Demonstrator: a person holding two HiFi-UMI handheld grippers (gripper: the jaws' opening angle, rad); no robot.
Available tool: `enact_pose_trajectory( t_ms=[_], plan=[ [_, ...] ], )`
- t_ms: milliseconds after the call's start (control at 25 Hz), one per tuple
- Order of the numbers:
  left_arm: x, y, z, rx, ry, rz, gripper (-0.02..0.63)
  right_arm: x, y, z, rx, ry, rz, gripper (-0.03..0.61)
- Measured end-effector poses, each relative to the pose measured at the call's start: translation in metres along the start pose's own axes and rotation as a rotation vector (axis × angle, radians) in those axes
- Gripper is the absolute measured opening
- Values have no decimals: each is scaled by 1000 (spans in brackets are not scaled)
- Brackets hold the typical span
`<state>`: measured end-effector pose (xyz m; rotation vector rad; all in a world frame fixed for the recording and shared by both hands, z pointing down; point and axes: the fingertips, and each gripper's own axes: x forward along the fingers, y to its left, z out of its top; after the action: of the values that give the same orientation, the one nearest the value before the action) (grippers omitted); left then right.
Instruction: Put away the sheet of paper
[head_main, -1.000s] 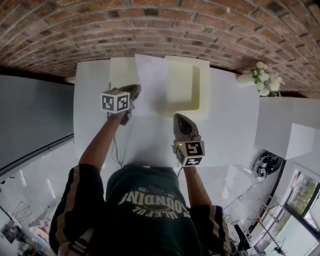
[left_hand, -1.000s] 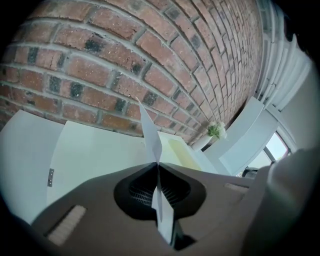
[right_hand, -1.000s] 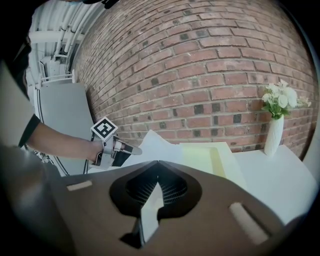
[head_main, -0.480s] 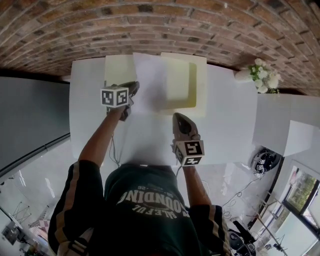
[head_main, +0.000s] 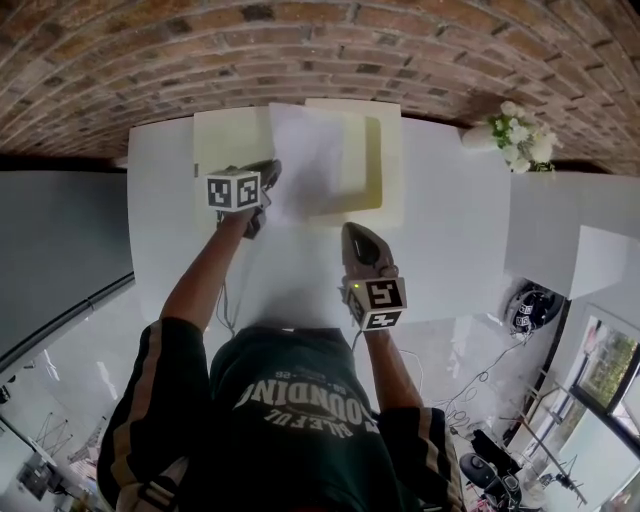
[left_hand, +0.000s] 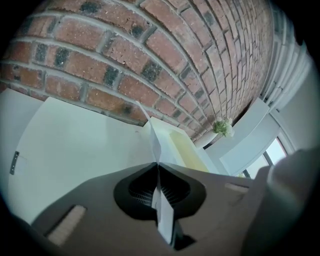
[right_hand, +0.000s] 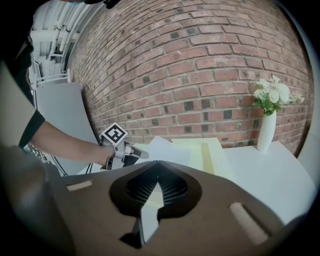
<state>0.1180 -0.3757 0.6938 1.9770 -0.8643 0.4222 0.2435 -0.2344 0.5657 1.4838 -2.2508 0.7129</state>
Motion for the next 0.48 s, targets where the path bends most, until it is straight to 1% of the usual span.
enact_pose_trajectory(
  t_ms=[480],
  plan=[
    [43, -14, -8, -73, 6, -30, 11, -2, -19, -7, 27, 14, -18, 0]
  ],
)
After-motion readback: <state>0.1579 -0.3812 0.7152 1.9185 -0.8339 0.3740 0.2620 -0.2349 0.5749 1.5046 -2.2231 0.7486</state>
